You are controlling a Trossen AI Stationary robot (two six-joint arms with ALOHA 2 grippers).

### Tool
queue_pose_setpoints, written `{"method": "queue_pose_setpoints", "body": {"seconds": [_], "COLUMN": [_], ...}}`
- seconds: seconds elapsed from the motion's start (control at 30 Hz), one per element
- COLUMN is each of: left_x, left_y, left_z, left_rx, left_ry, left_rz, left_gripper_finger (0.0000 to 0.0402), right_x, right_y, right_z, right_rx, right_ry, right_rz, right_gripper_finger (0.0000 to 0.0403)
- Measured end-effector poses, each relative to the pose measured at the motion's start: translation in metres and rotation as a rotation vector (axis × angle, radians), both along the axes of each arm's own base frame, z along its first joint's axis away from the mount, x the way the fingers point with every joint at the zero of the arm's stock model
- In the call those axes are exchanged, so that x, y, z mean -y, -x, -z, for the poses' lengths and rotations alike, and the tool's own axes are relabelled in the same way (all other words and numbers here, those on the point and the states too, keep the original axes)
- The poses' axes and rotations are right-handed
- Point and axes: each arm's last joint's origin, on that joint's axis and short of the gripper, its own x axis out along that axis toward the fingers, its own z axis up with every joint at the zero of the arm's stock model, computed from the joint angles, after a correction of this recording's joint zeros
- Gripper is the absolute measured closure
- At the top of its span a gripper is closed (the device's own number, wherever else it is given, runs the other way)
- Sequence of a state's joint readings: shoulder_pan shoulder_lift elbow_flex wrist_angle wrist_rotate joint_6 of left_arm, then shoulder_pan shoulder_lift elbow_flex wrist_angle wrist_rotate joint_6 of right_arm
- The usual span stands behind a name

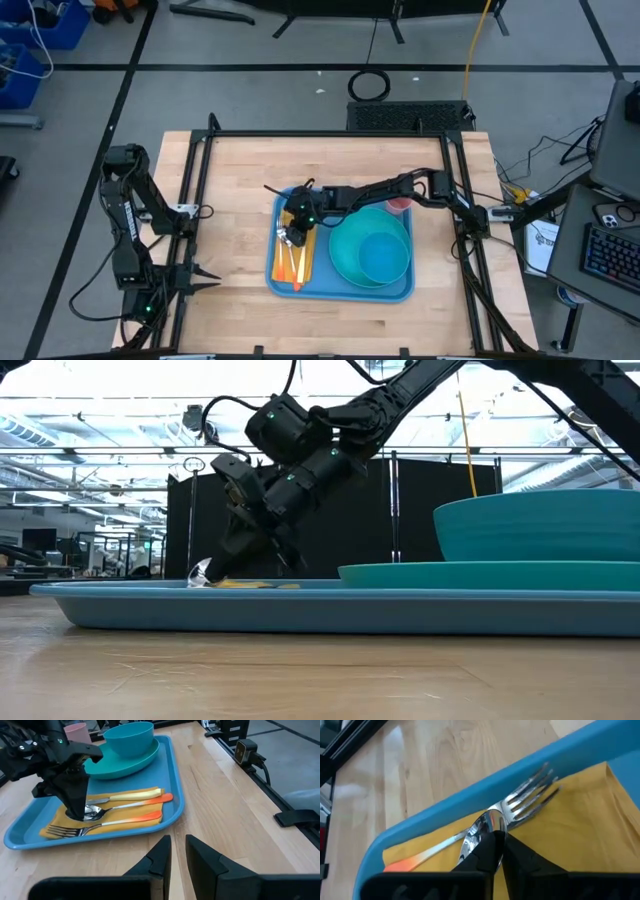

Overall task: Set up tray
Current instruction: Adjust the orange spoon on the yellow napkin on the blue serving tray

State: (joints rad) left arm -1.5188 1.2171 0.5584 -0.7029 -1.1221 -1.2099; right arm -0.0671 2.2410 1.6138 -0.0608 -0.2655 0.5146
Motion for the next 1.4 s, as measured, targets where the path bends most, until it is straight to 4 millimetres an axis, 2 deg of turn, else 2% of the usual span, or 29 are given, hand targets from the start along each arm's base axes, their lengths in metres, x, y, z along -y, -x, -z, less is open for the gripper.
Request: {"method": "queue_pose_setpoints", "body": {"seconds": [0.3, 1.07, 1.4], "left_x": [0.0001, 0.0002, 0.0002], "left_y": [0.0001, 0.0002, 0.0002], "left_z": [0.0003, 0.0005, 0.0005], "left_rx": [-0.009, -0.018, -0.018], "left_ry": [0.004, 0.006, 0.008], "left_rz": [0.000, 0.002, 0.001], "left_gripper_finger": [0.0339, 0.0339, 0.0339], "right_x": [0.0018, 0.0035, -0.0022], "right_y": [0.0025, 0.0013, 0.0005], "right_z": [0.0029, 0.0024, 0.0019], "right_rx": [-0.061, -0.067, -0.060], "right_ry": [-0.034, -0.053, -0.056], "right_rz": [0.111, 0.312, 0.384], "right_gripper_finger": [0.0390, 0.0402, 0.0403]}}
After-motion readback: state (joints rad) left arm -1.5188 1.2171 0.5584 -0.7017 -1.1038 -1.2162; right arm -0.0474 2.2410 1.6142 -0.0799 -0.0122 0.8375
